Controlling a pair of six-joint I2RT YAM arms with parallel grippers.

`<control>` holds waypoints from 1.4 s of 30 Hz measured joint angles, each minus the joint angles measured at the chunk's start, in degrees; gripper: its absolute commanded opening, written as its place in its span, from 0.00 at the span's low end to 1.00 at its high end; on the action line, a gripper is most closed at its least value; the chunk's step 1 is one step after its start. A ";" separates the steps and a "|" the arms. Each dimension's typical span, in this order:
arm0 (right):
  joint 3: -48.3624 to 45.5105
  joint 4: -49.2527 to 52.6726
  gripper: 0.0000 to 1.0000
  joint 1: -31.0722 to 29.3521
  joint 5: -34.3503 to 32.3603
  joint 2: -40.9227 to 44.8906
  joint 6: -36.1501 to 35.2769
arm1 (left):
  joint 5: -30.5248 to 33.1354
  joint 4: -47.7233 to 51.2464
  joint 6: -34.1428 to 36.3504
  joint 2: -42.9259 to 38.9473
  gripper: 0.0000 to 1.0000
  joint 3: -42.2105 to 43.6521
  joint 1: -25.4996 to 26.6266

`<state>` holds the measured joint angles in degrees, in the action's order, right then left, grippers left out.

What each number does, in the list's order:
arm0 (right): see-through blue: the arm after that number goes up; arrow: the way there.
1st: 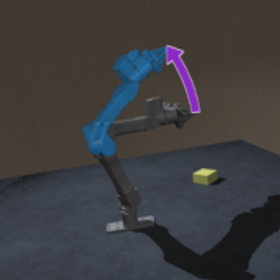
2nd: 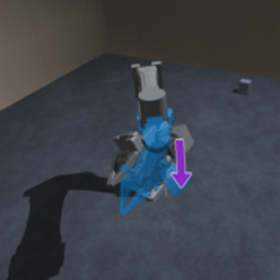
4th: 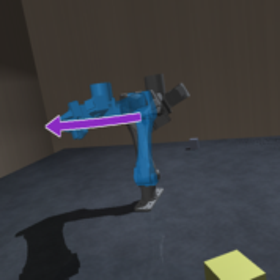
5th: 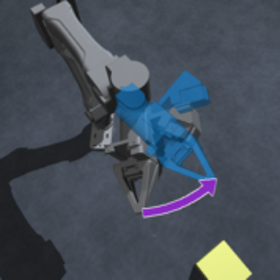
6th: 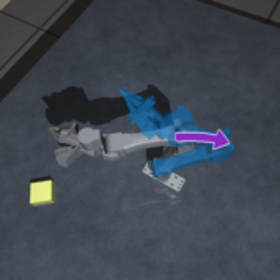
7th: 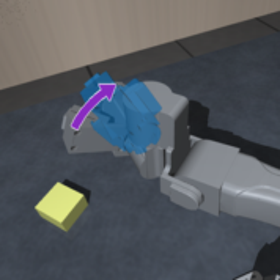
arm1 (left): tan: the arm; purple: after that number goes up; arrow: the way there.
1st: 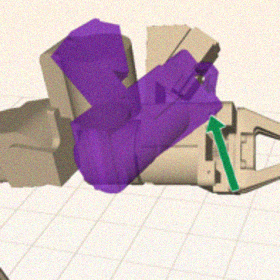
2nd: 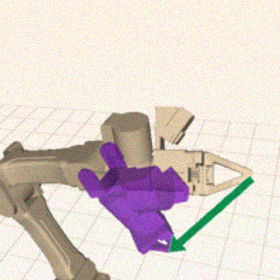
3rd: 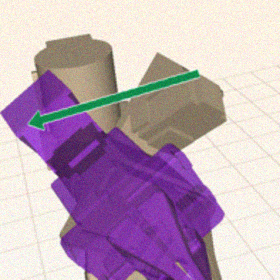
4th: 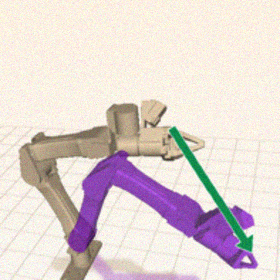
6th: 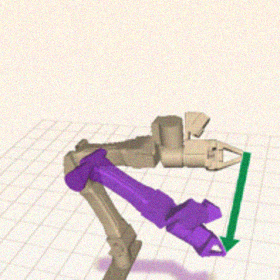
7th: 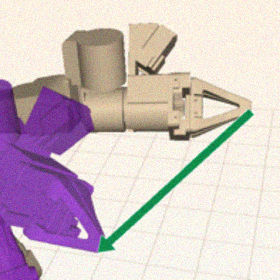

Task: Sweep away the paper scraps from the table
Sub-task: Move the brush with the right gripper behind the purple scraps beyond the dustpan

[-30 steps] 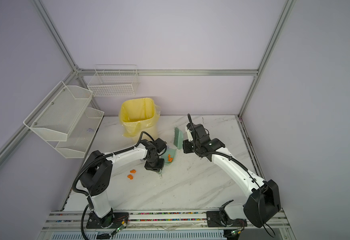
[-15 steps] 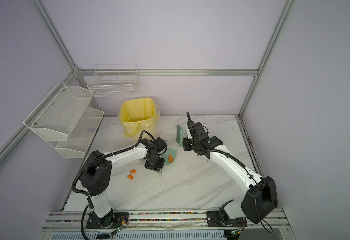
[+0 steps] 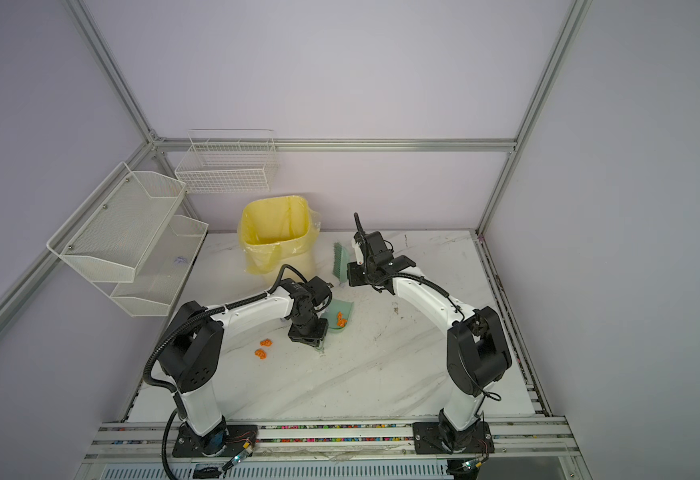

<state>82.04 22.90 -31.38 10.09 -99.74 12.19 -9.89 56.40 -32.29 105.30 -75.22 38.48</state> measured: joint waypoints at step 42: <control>8.31 3.39 0.00 -1.46 -11.32 -12.35 -16.70 | -2.29 0.02 0.48 0.79 0.00 -0.07 -1.88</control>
<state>90.35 26.28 -32.84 -1.23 -112.09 -4.51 -12.19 56.42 -31.81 106.08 -75.29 36.60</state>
